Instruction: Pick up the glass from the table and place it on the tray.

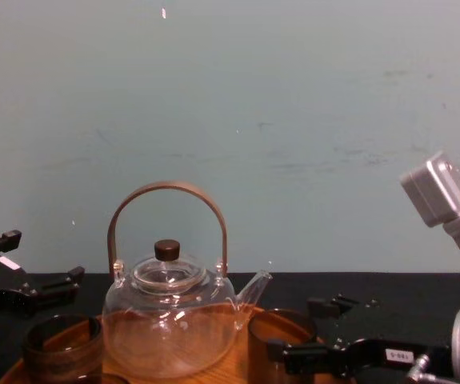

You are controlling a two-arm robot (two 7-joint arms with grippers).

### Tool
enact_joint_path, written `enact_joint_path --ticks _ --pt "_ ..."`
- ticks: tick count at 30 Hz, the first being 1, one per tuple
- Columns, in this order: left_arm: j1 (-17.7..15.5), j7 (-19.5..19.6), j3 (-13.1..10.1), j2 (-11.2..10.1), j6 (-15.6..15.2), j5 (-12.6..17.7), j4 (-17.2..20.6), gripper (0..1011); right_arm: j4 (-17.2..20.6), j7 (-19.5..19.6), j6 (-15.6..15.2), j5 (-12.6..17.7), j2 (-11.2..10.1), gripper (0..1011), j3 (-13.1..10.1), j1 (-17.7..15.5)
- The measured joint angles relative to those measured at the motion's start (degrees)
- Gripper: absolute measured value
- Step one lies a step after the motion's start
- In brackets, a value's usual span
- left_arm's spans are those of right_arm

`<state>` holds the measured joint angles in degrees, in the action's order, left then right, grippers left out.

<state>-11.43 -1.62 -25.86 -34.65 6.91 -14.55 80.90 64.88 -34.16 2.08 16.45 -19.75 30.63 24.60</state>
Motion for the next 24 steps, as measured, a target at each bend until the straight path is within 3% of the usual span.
enact_joint_path --ticks 11,24 --pt "0.0 0.0 0.0 0.0 0.0 0.0 0.0 1002 1.5 -0.1 0.4 0.8 -0.5 1002 -0.8 -0.7" --pt "0.0 0.0 0.0 0.0 0.0 0.0 0.0 1001 9.7 1.9 2.7 2.5 -3.5 1002 -4.5 -4.0"
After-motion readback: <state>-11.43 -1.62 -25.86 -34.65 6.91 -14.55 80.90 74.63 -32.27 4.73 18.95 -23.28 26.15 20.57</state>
